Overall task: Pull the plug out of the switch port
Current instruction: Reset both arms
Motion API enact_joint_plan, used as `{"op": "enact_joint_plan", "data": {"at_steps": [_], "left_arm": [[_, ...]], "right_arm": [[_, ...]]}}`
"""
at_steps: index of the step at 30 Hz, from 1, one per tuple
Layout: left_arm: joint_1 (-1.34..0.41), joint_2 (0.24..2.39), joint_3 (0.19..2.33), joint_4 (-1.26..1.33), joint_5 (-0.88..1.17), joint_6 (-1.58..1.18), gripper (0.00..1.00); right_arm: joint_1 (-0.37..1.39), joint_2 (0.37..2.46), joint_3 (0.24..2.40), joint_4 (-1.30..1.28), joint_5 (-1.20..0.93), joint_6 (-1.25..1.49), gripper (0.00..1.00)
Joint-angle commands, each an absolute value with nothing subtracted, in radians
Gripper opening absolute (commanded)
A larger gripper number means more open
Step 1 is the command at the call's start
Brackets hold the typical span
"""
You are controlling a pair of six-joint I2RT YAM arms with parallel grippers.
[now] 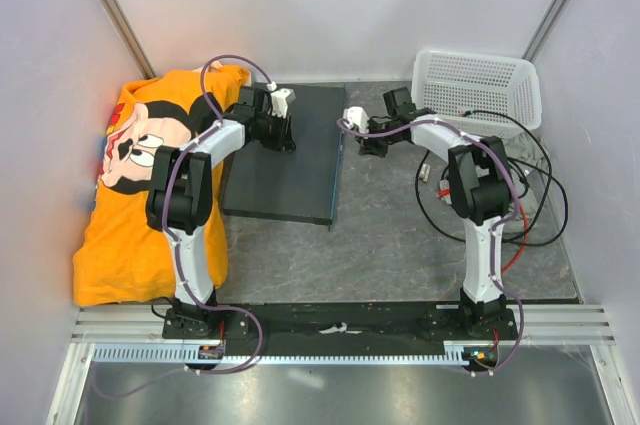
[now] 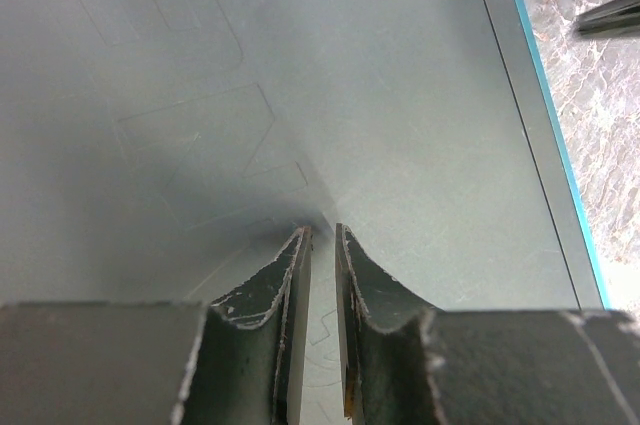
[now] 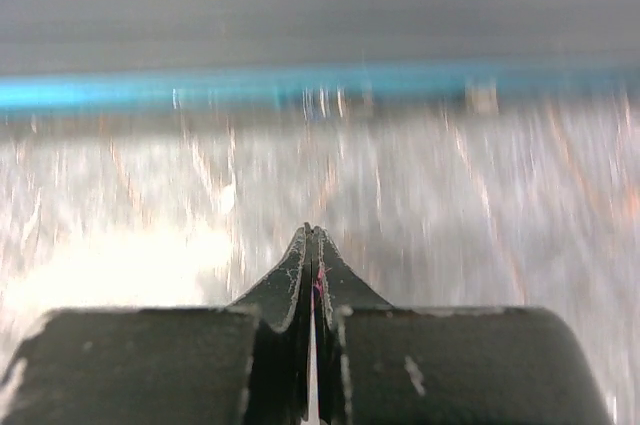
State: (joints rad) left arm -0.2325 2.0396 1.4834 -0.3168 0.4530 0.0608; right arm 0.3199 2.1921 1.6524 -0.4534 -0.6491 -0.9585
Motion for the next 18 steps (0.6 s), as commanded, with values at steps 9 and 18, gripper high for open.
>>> {"op": "enact_joint_plan", "data": {"at_steps": [9, 18], "left_arm": [[-0.244, 2.039, 1.525, -0.325, 0.407, 0.051, 0.43], [-0.253, 1.927, 1.598, -0.328, 0.298, 0.135, 0.99]], "right_arm": [[0.296, 1.911, 1.503, -0.252, -0.394, -0.380, 0.98], [0.298, 1.772, 1.368, -0.167, -0.150, -0.138, 0.98]]}}
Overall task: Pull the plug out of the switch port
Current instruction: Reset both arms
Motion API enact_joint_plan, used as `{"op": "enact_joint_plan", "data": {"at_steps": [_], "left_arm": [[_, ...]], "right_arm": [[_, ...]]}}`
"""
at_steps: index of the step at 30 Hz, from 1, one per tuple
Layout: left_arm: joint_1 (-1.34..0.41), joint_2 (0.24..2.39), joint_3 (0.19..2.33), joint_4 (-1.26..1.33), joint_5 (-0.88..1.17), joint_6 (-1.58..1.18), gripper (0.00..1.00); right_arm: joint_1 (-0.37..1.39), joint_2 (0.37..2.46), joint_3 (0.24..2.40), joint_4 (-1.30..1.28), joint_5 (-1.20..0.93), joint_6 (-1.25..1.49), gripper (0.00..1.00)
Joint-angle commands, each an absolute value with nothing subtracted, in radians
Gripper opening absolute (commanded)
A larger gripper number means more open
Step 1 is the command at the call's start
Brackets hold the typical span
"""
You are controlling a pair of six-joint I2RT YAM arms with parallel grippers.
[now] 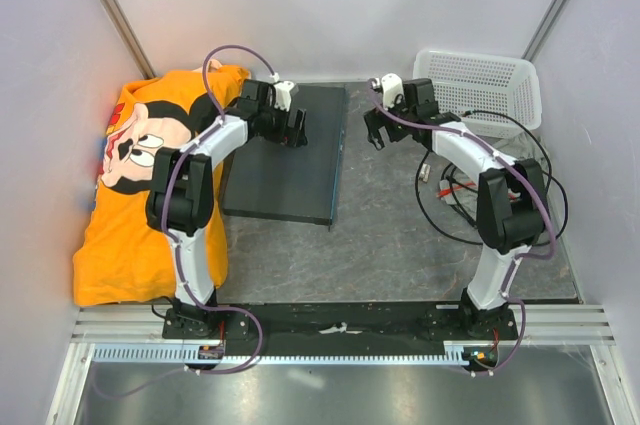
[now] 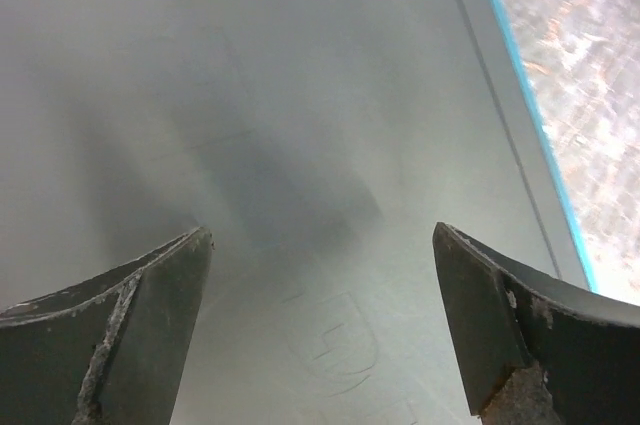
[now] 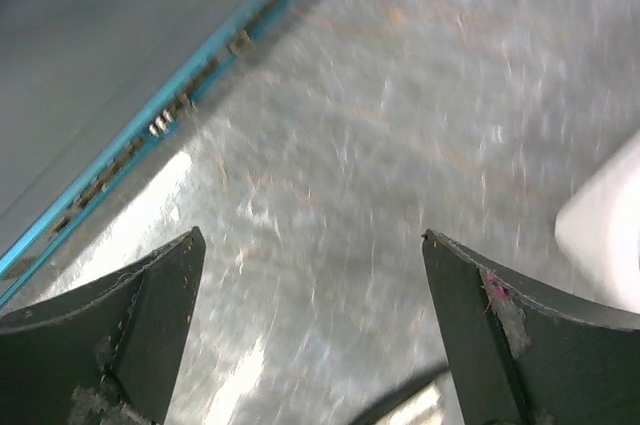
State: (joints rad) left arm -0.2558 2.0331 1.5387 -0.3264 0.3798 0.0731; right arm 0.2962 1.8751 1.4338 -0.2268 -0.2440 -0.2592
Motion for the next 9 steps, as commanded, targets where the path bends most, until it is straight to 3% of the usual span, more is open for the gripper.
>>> {"op": "enact_joint_plan", "data": {"at_steps": [1, 9], "left_arm": [[-0.253, 1.916, 1.601, -0.327, 0.287, 0.146, 1.00], [-0.253, 1.770, 1.583, -0.328, 0.189, 0.195, 0.99]], "right_arm": [[0.298, 1.763, 1.365, -0.169, -0.155, -0.135, 0.98], [0.313, 1.634, 1.351, -0.179, -0.150, -0.092, 0.98]]}}
